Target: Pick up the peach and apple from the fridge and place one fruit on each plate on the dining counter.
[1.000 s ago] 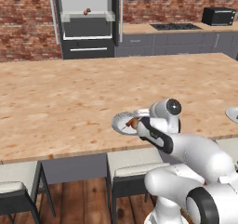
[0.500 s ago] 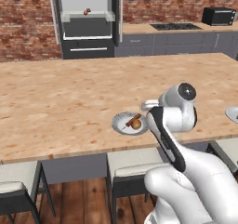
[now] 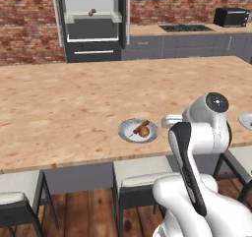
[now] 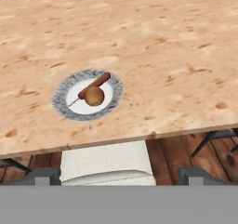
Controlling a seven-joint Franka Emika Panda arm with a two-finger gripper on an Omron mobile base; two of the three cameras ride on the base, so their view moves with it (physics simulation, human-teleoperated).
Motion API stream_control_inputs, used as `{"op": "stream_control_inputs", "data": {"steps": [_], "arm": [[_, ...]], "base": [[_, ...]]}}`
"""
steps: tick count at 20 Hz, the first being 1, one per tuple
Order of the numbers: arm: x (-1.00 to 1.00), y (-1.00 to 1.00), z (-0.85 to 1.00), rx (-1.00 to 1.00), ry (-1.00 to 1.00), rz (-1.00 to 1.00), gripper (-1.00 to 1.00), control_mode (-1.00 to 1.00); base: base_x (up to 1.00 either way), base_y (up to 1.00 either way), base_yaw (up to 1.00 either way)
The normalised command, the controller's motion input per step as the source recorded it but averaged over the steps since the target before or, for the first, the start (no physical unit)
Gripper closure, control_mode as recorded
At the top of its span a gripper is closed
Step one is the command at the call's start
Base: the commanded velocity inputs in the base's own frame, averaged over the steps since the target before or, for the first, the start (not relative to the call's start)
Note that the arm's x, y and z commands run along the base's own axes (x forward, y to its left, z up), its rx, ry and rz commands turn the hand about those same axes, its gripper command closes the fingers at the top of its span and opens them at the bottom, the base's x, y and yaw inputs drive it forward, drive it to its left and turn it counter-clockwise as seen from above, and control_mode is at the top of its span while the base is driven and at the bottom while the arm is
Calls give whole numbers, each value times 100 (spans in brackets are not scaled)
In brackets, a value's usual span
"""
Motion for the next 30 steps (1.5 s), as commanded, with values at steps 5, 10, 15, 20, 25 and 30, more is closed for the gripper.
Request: {"op": "stream_control_inputs", "data": {"steps": [5,10,15,20,25,30], "arm": [[-69,0,-1,0,0,0,-100,-100],[-17,0,-3,0,0,0,-100,-100],[-6,0,-1,0,0,0,-100,100],[0,0,0,0,0,0,-100,100],[0,0,0,0,0,0,-100,100],[0,0,0,0,0,0,-100,100]], "base": [[0,0,0],[0,0,0],[-48,-13,-1],[-40,-35,-5],[0,-68,-10],[0,-82,-7]]}}
